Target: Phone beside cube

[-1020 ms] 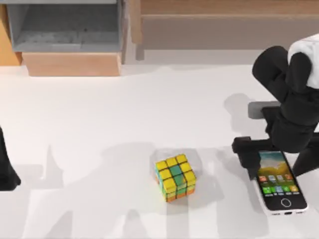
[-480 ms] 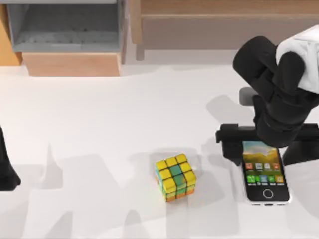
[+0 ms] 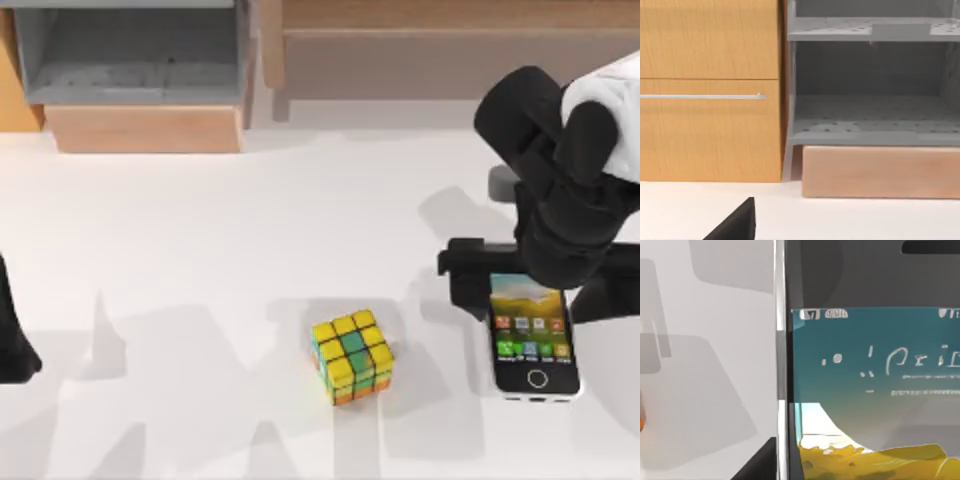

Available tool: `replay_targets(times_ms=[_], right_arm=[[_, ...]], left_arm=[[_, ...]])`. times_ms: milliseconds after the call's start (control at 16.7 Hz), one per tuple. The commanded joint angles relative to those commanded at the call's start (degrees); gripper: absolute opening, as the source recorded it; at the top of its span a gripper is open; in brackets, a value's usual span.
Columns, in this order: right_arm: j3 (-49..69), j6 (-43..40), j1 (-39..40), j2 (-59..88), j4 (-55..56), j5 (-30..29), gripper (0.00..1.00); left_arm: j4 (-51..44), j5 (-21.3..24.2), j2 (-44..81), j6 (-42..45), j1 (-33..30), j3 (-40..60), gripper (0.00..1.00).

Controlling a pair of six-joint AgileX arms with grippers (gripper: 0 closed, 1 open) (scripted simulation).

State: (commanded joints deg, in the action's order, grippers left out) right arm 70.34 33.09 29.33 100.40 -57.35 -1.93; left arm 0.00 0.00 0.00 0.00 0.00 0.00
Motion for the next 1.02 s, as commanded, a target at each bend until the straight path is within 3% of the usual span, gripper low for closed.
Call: replay_targets(times_ms=[420, 1020], right_arm=[[-1.77, 2.59, -2.55, -0.4, 7.0, -2.32, 0.0], [-5.02, -0.23, 0.76, 2.54, 10.52, 0.54, 0.0]], left_arm=[[0.0, 0.0, 0.0, 0.0, 0.0, 0.0, 1.0], [0.0, 0.0, 0.0, 0.0, 0.0, 0.0, 1.0]])
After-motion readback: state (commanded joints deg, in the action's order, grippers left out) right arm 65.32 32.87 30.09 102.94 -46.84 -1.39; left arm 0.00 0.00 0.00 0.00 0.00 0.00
